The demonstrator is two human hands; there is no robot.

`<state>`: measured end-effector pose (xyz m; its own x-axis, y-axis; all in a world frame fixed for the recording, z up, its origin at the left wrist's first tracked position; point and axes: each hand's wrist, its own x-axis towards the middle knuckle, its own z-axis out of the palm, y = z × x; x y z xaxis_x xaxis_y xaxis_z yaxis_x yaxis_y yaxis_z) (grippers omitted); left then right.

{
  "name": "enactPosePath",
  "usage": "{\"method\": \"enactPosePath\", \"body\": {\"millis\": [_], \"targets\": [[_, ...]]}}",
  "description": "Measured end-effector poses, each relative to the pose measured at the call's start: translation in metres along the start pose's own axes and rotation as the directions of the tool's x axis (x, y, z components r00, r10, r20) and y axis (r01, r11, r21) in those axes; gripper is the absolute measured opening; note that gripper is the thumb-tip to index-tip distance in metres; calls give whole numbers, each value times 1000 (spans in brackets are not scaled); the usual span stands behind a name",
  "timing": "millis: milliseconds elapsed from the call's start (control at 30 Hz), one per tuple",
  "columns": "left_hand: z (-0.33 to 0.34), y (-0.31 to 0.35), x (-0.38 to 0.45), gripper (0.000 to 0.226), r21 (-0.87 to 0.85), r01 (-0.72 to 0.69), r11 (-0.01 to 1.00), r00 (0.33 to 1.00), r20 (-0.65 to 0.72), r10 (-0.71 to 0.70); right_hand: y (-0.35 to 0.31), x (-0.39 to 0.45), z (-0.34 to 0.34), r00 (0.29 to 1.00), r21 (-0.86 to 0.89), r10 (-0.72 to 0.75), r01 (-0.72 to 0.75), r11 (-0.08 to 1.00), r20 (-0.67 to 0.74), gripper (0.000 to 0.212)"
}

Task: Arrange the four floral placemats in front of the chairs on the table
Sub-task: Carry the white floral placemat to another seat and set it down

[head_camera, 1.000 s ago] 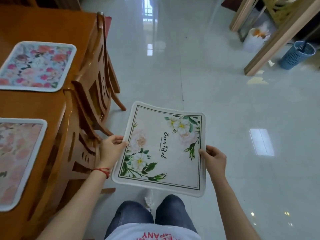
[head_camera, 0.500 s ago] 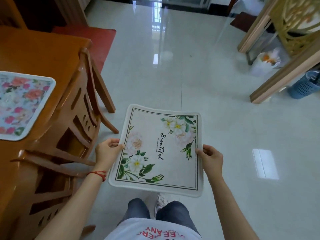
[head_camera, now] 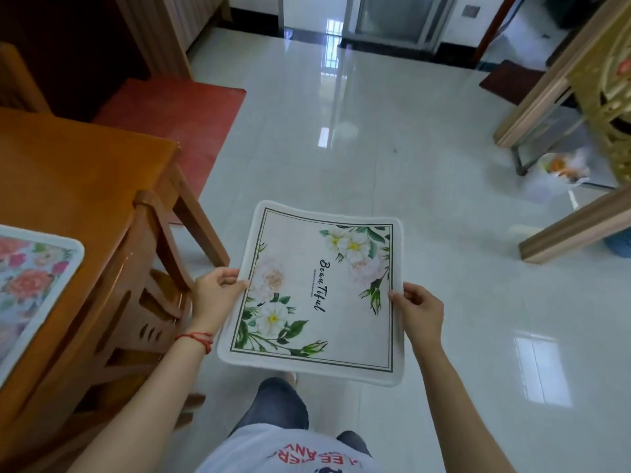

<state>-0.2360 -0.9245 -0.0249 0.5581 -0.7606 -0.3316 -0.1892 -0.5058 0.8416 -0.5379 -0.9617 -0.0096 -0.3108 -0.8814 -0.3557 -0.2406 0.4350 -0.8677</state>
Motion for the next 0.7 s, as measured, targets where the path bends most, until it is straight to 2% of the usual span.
{"method": "enactPosePath", "body": {"millis": [133,433,700], "targets": [[4,36,64,18,13,3,1000,1000,-9,-3,-43,53,36,1000,-3,5,-5,1000,-15,14],[20,106,175,23,6,-54,999,998,-29,54,-118,156,95,1000,-12,-27,27,1000,-4,14],[51,146,280,27,8,14,1000,996,-92,-13,-176,271,148,995,-56,-67,72,996,75,11]]}}
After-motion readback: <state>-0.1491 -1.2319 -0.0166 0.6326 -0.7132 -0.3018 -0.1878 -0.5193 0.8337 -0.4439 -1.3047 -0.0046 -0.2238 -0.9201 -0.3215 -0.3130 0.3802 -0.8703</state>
